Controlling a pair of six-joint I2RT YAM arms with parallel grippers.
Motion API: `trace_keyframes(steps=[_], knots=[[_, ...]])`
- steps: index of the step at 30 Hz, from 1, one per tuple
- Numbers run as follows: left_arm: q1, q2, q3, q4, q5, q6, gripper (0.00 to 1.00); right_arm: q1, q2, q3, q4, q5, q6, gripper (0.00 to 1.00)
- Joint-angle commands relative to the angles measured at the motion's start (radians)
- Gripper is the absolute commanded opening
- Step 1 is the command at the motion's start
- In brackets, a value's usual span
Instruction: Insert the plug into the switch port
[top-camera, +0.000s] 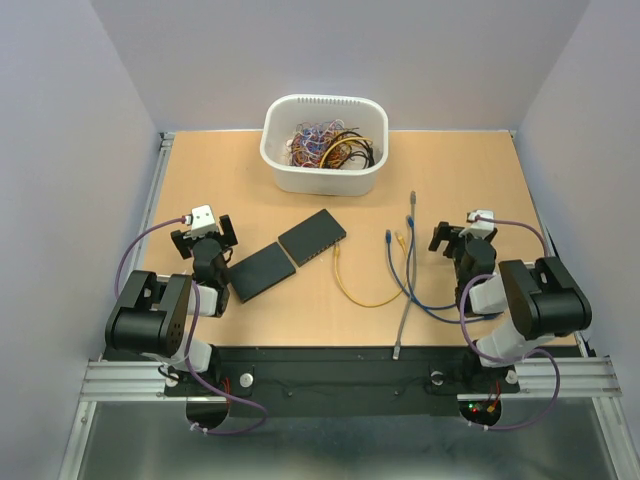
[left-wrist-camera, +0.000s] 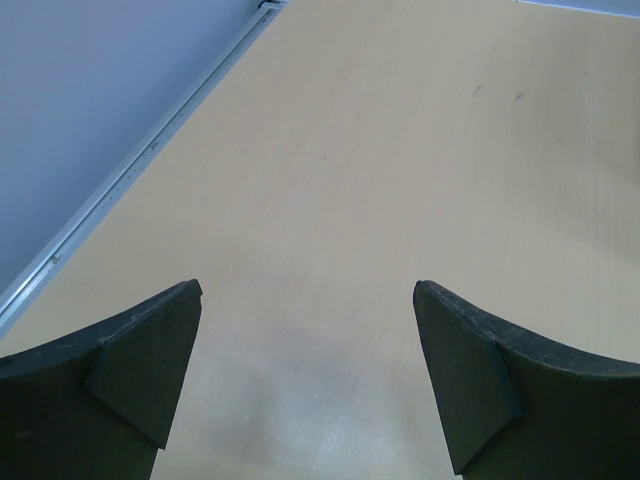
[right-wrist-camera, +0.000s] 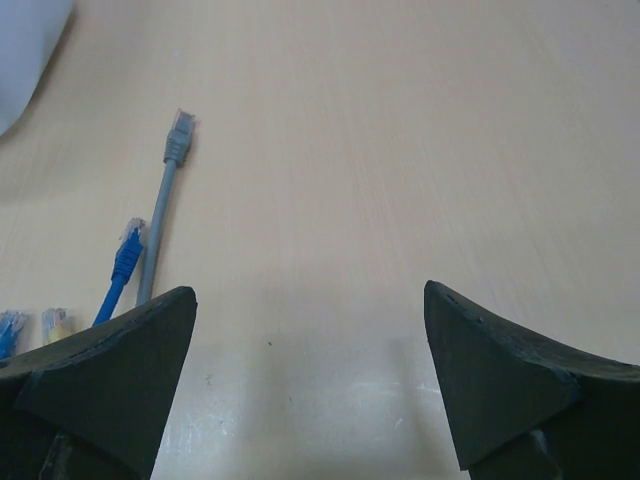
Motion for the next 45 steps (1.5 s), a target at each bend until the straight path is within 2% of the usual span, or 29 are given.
trace_keyframes(steps=[1,5,8,12,15,16,18,20,23,26,29,31,33,35,36,37,38,39,41,42,44,45], knots=[[0.006,-0.018,0.003,0.303,-0.006,0.005,0.99,0.000,-0.137,0.091,-0.161,0.068,0.004,1.00],[0.006,-0.019,0.003,0.305,-0.007,0.005,0.99,0.018,-0.281,0.111,-0.257,0.074,0.040,1.00],[0.006,-0.018,0.003,0.303,-0.004,0.005,0.99,0.027,-0.395,0.126,-0.367,-0.015,0.079,1.00],[0.006,-0.018,0.003,0.303,-0.006,0.007,0.99,0.061,-0.555,0.307,-0.757,-0.165,0.102,1.00],[0.006,-0.019,0.003,0.303,-0.006,0.005,0.99,0.075,-0.645,0.373,-0.893,-0.387,0.151,1.00],[0.006,-0.019,0.003,0.305,-0.006,0.004,0.99,0.075,-0.665,0.369,-0.894,-0.450,0.186,1.00],[0.006,-0.019,0.003,0.305,-0.007,0.005,0.99,0.075,-0.722,0.344,-0.842,-0.533,0.403,1.00],[0.006,-0.018,0.003,0.303,-0.004,0.005,0.99,0.073,-0.736,0.282,-0.782,-0.546,0.544,1.00],[0.006,-0.019,0.004,0.305,-0.006,0.005,0.99,0.073,-0.664,0.289,-0.716,-0.693,0.585,1.00],[0.006,-0.018,0.003,0.302,-0.006,0.005,0.99,0.073,-0.568,0.327,-0.726,-0.736,0.611,1.00],[0.008,-0.018,0.003,0.303,-0.004,0.002,0.99,0.073,-0.499,0.405,-0.904,-0.724,0.584,1.00],[0.008,-0.018,0.003,0.302,-0.004,0.004,0.99,0.107,-0.498,0.419,-0.953,-0.700,0.556,1.00],[0.006,-0.021,0.004,0.305,-0.030,0.001,0.99,0.156,-0.541,0.436,-1.064,-0.574,0.481,1.00],[0.006,-0.051,0.001,0.283,0.002,0.011,0.99,0.242,-0.561,0.456,-1.136,-0.468,0.418,1.00],[-0.024,-0.098,0.006,0.270,0.006,0.039,0.99,0.277,-0.566,0.461,-1.186,-0.406,0.404,1.00],[-0.067,-0.152,0.036,0.159,-0.229,0.030,0.99,0.288,-0.560,0.473,-1.208,-0.384,0.398,1.00],[-0.092,-0.207,0.078,0.033,-0.290,0.025,0.99,0.297,-0.551,0.476,-1.229,-0.365,0.390,1.00],[-0.104,-0.256,0.151,-0.169,-0.290,0.028,0.99,0.306,-0.543,0.482,-1.266,-0.335,0.386,1.00],[-0.127,-0.390,0.208,-0.334,-0.195,0.004,0.99,0.339,-0.532,0.482,-1.276,-0.281,0.387,1.00],[-0.130,-0.477,0.257,-0.499,-0.099,-0.069,0.99,0.372,-0.523,0.482,-1.277,-0.218,0.393,0.97],[-0.129,-0.542,0.229,-0.540,-0.085,-0.196,0.99,0.417,-0.500,0.505,-1.279,-0.160,0.392,0.96],[-0.127,-0.598,0.206,-0.623,-0.119,-0.369,0.99,0.476,-0.482,0.520,-1.286,-0.108,0.389,0.96]])
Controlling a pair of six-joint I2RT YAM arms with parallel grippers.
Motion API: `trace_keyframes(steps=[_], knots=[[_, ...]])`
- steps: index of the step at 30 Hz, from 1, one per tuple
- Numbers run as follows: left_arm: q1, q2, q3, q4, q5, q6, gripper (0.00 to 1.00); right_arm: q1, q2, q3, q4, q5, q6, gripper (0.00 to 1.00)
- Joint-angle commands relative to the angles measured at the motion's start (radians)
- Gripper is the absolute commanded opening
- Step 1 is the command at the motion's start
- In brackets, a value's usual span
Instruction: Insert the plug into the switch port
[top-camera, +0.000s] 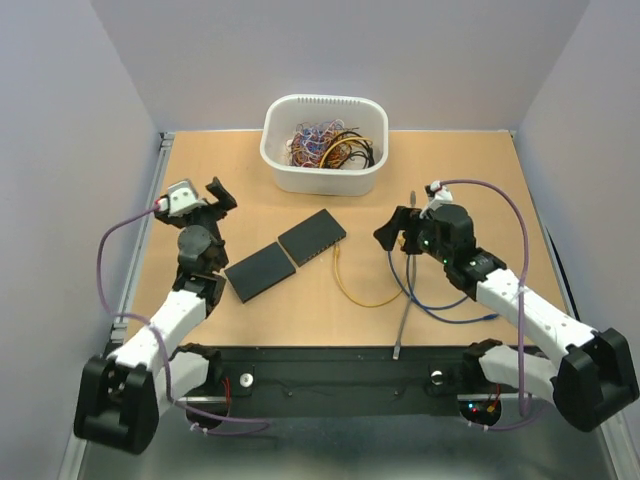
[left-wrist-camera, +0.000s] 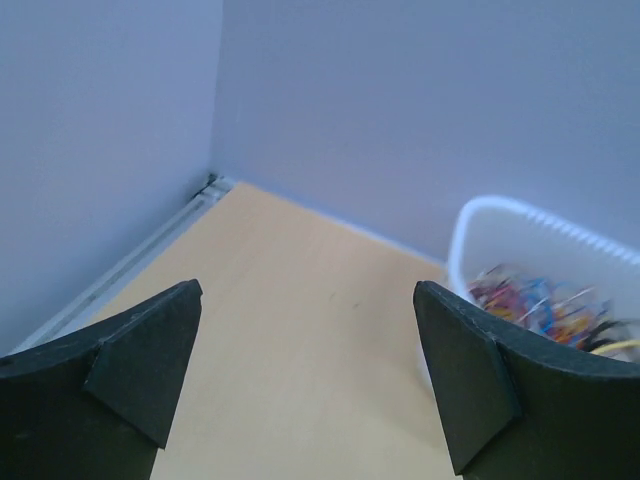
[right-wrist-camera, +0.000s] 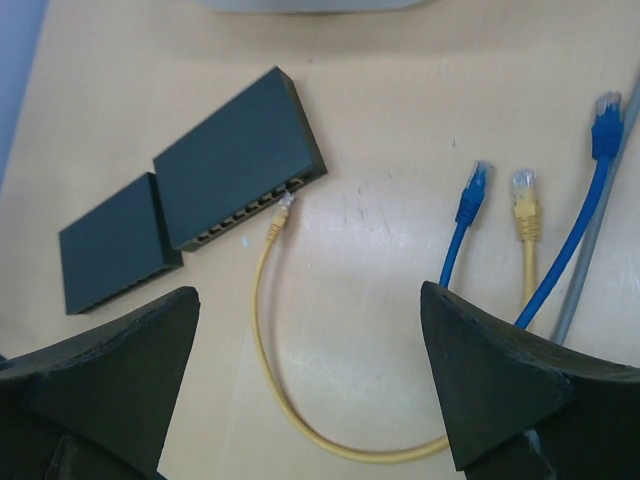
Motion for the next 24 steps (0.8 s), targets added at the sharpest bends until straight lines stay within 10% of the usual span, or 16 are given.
trace_keyframes(steps=[1,6,12,24], knots=[[0.020,-0.190,-0.049,-0.351,-0.076,-0.600,0.99,0.139,0.080,0.108,-0.070,0.251,-0.037,0.96],[0.052,-0.132,-0.010,-0.370,0.321,-0.578,0.89,0.334,0.260,0.243,-0.141,0.414,-0.049,0.88],[0.048,-0.093,0.111,-0.620,0.320,-0.610,0.87,0.378,0.412,0.313,-0.152,0.454,-0.003,0.70],[0.046,-0.159,0.036,-0.594,0.300,-0.589,0.83,0.417,0.636,0.411,-0.150,0.431,0.034,0.59]])
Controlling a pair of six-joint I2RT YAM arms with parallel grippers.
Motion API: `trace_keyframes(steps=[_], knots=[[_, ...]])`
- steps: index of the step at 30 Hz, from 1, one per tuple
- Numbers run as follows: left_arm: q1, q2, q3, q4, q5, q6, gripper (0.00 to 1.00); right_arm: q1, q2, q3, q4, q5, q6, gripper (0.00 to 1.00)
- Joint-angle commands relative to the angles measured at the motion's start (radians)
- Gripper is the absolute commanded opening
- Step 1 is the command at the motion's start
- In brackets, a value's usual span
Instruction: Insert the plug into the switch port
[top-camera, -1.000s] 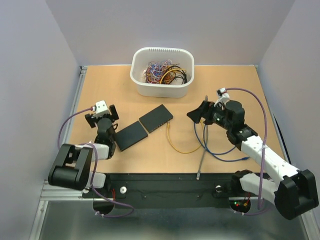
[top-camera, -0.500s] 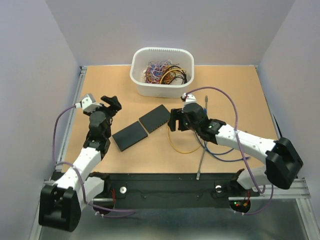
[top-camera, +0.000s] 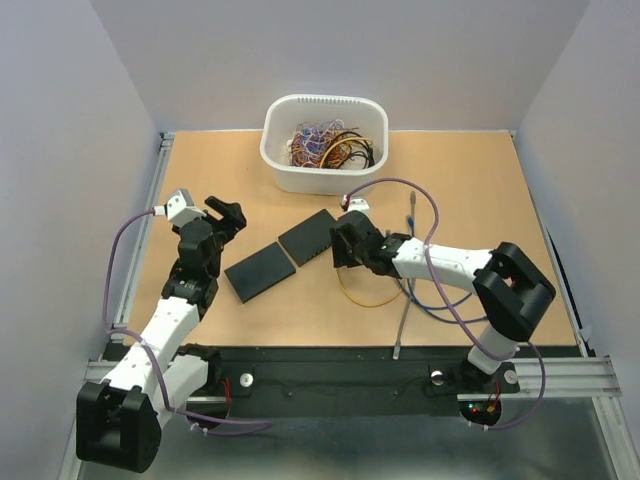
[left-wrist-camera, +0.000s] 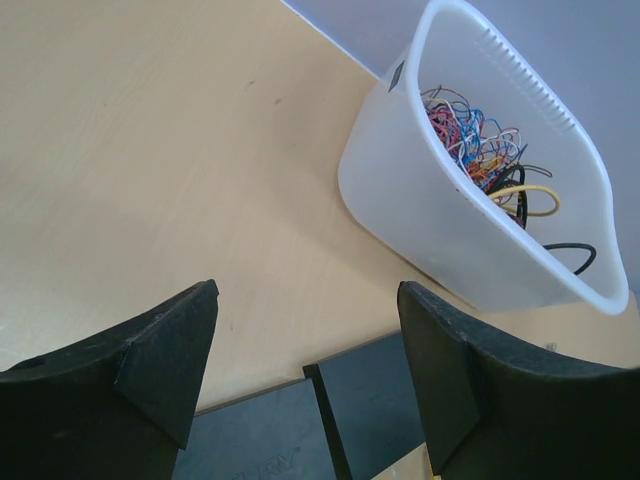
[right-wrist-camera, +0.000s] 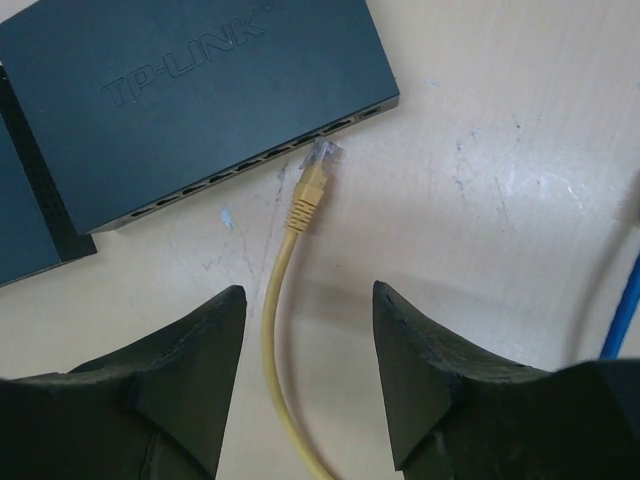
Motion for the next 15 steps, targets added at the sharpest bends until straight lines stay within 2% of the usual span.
trace_keyframes(steps=[1,10,15], knots=[[-0.002,0.004,-0.017,0.017,-0.007,0.003,0.83,0.026,0.048,0.065,0.007,0.009,0.025,0.57],[-0.002,-0.032,-0.020,0.002,-0.015,0.010,0.82,0.057,0.136,0.094,0.009,0.020,0.048,0.49],[-0.002,-0.052,-0.028,0.002,-0.012,0.010,0.82,0.072,0.164,0.094,0.007,0.036,0.058,0.39]])
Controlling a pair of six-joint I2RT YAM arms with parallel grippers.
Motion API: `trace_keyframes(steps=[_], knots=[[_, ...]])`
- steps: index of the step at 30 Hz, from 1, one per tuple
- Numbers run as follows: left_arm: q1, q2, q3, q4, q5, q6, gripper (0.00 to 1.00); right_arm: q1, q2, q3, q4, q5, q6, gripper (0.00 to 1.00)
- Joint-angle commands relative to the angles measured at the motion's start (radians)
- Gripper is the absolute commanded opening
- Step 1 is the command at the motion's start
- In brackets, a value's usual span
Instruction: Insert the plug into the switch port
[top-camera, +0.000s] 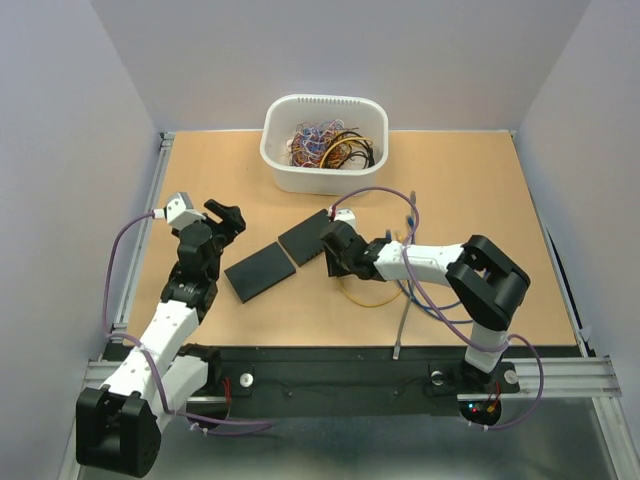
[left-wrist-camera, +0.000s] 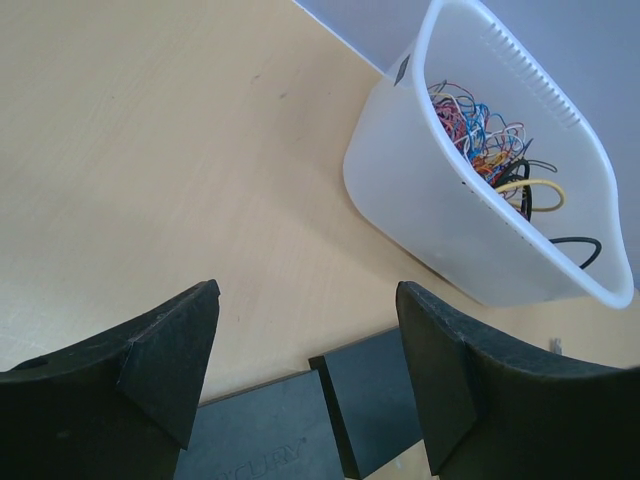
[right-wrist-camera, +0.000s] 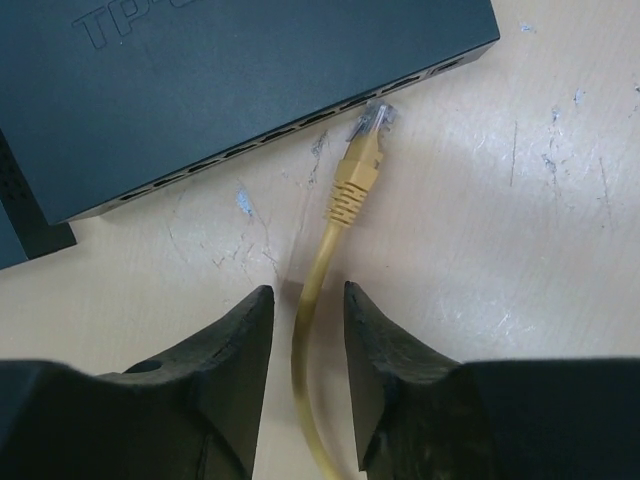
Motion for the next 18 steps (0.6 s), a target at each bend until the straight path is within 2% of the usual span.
trace_keyframes(steps=[1,5,7,8,12,18], knots=[[-0.002,-0.029,-0.011,0.021,-0.007,0.010,0.82,0.019,0.022,0.039,0.007,0.033,0.025,0.38],[-0.002,-0.032,-0.006,0.017,0.005,0.008,0.82,0.024,0.052,0.037,0.007,0.025,0.031,0.23],[-0.002,-0.041,-0.005,0.015,0.016,0.007,0.82,0.029,0.062,0.034,0.007,0.022,0.034,0.12],[-0.002,-0.044,-0.005,0.015,0.020,0.007,0.82,0.029,0.062,0.033,0.007,0.019,0.031,0.01],[-0.008,-0.072,-0.008,0.014,0.051,-0.003,0.82,0.033,0.010,0.002,0.006,0.019,0.020,0.00],[-0.045,-0.104,0.020,0.014,0.109,0.014,0.80,0.033,-0.168,-0.071,0.007,0.013,-0.020,0.00]])
